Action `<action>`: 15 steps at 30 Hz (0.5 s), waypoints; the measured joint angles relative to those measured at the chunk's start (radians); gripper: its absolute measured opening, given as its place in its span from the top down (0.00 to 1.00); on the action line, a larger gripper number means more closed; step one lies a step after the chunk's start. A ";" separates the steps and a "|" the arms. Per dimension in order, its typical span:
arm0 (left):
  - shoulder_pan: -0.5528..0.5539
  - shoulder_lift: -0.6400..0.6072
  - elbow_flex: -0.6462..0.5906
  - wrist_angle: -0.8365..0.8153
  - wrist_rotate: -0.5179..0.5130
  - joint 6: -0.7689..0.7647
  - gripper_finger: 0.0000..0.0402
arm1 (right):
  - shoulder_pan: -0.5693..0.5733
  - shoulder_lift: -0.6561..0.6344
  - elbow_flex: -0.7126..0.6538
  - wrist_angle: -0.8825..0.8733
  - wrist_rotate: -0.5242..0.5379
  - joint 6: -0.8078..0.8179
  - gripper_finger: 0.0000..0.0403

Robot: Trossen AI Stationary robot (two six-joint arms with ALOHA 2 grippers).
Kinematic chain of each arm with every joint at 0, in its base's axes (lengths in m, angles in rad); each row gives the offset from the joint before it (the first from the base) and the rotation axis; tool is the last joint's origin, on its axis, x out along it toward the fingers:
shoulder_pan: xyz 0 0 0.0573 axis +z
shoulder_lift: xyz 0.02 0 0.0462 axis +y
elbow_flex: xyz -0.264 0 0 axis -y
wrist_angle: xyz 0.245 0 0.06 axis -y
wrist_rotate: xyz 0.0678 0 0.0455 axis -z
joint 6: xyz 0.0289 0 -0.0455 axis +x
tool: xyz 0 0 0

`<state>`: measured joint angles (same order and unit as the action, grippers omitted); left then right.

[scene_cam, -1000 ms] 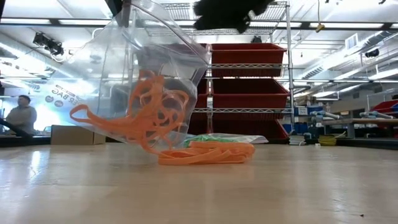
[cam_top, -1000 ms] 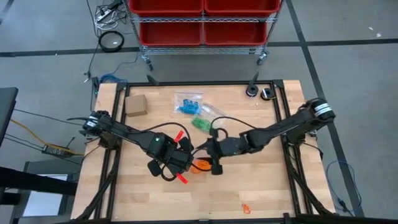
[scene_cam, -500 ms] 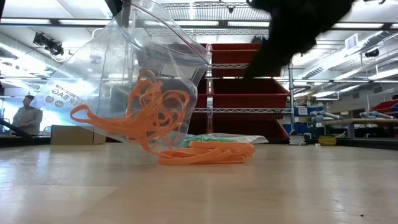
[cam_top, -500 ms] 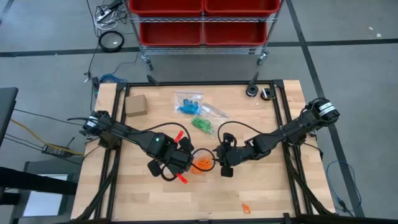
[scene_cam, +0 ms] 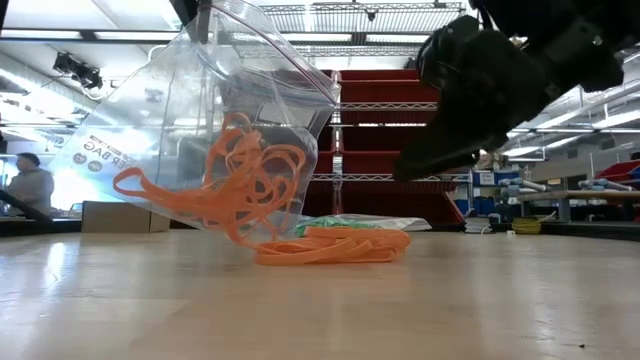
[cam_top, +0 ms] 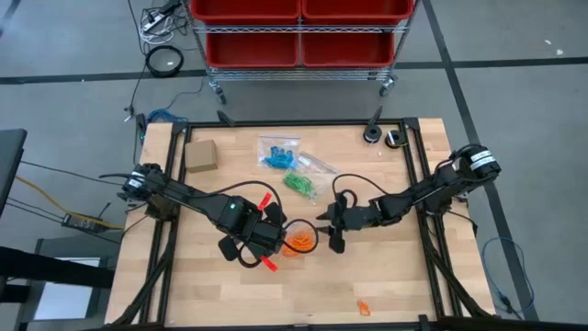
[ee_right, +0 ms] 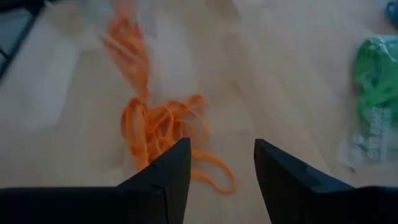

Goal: Sort rubber bands
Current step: Put the orange rubber band into the transparent zip bag

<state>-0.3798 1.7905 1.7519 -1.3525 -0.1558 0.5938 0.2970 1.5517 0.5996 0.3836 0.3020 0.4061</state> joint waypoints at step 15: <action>0.000 0.000 0.000 0.003 0.000 0.000 0.99 | -0.044 0.152 0.005 0.145 -0.105 -0.015 0.61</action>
<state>-0.3794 1.7905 1.7519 -1.3495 -0.1562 0.5934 0.2526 1.7041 0.6048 0.5284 0.1970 0.3911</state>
